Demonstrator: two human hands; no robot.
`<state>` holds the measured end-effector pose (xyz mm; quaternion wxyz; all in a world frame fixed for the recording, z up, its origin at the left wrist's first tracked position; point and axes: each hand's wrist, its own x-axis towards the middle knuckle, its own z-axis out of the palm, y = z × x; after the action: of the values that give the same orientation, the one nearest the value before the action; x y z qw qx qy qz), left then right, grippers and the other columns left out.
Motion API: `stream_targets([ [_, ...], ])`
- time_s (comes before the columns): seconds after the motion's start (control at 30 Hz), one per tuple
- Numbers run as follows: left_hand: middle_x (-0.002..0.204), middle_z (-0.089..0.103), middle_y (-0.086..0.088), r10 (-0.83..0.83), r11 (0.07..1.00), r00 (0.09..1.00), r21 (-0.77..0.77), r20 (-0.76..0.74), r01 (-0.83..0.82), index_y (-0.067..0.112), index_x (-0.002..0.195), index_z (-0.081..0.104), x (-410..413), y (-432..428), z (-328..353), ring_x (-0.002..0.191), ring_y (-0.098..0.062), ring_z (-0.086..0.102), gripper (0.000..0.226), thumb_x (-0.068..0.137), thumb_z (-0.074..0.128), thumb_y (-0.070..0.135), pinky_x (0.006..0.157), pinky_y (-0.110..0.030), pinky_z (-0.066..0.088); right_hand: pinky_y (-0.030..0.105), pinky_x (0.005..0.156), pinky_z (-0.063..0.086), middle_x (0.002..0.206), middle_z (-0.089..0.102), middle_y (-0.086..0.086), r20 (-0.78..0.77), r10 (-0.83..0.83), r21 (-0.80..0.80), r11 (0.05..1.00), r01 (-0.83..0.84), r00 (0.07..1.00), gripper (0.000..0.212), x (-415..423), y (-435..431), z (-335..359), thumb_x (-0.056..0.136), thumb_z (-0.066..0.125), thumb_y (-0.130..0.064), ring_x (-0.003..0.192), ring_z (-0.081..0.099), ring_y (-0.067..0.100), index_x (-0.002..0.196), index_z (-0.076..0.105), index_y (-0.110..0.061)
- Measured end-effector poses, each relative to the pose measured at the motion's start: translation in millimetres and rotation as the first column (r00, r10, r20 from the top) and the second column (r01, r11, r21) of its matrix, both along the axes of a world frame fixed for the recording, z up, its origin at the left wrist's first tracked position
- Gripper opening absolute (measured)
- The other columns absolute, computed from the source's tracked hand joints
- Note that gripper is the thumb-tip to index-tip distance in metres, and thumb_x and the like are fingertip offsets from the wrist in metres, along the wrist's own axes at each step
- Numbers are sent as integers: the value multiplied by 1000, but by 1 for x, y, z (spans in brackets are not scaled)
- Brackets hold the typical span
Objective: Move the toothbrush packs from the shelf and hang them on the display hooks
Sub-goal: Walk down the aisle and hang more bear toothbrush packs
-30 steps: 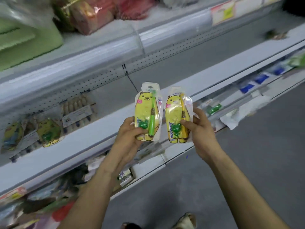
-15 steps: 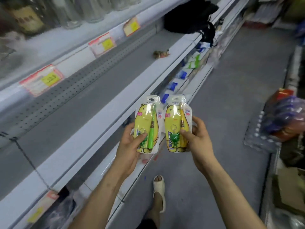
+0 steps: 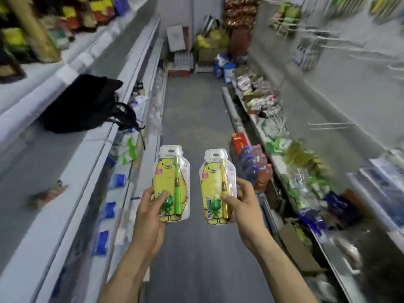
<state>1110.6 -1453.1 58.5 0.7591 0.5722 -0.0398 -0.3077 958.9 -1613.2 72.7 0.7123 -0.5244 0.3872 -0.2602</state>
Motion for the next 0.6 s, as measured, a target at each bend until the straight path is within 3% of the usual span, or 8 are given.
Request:
stream_targets([
  [0.13, 133, 68, -20, -114, 993, 993, -12, 20, 115, 4, 132, 61, 52, -124, 9, 110, -29, 68, 29, 104, 58, 12, 85, -42, 58, 28, 50, 53, 108, 79, 2, 45, -154, 2, 988, 154, 987, 34, 24, -93, 14, 97, 64, 3, 81, 76, 19, 124, 58, -17],
  [0.23, 127, 70, -22, -194, 981, 979, -20, 60, 195, 0, 131, 59, 82, -219, 17, 105, -28, 70, 30, 104, 58, 13, 82, -41, 58, 52, 76, 62, 111, 79, 8, 97, -257, 30, 966, 255, 962, 25, 49, -172, 16, 100, 63, -2, 97, 77, 30, 123, 60, -12],
  [0.3, 113, 73, -18, -224, 973, 971, -44, 81, 228, 3, 123, 61, 98, -276, 28, 93, -23, 72, 21, 104, 58, 12, 73, -36, 61, 62, 90, 57, 107, 79, 16, 125, -318, 28, 948, 317, 940, 16, 66, -226, 18, 102, 63, -7, 97, 75, 34, 119, 63, -7],
  [0.4, 103, 74, -11, -232, 970, 970, -57, 68, 236, 10, 115, 63, 119, -349, 46, 83, -21, 72, 12, 103, 59, 10, 64, -32, 61, 64, 92, 55, 96, 79, 14, 134, -368, 31, 930, 367, 920, 13, 90, -296, 30, 104, 60, -9, 86, 74, 28, 117, 63, -4],
  [0.5, 92, 75, -7, -289, 954, 950, -50, 120, 296, 12, 103, 65, 145, -419, 68, 71, -16, 72, 4, 102, 61, 10, 55, -29, 58, 61, 97, 57, 110, 77, 21, 150, -383, 24, 923, 384, 911, 16, 111, -364, 51, 105, 60, -9, 101, 75, 36, 119, 64, -4],
  [0.6, 85, 74, -7, -322, 944, 936, -26, 144, 329, 10, 101, 65, 168, -484, 86, 65, -14, 70, 2, 101, 64, 11, 52, -28, 56, 71, 98, 52, 110, 76, 23, 168, -420, 4, 905, 425, 892, 17, 125, -420, 70, 102, 63, -15, 110, 71, 48, 116, 64, -5],
])
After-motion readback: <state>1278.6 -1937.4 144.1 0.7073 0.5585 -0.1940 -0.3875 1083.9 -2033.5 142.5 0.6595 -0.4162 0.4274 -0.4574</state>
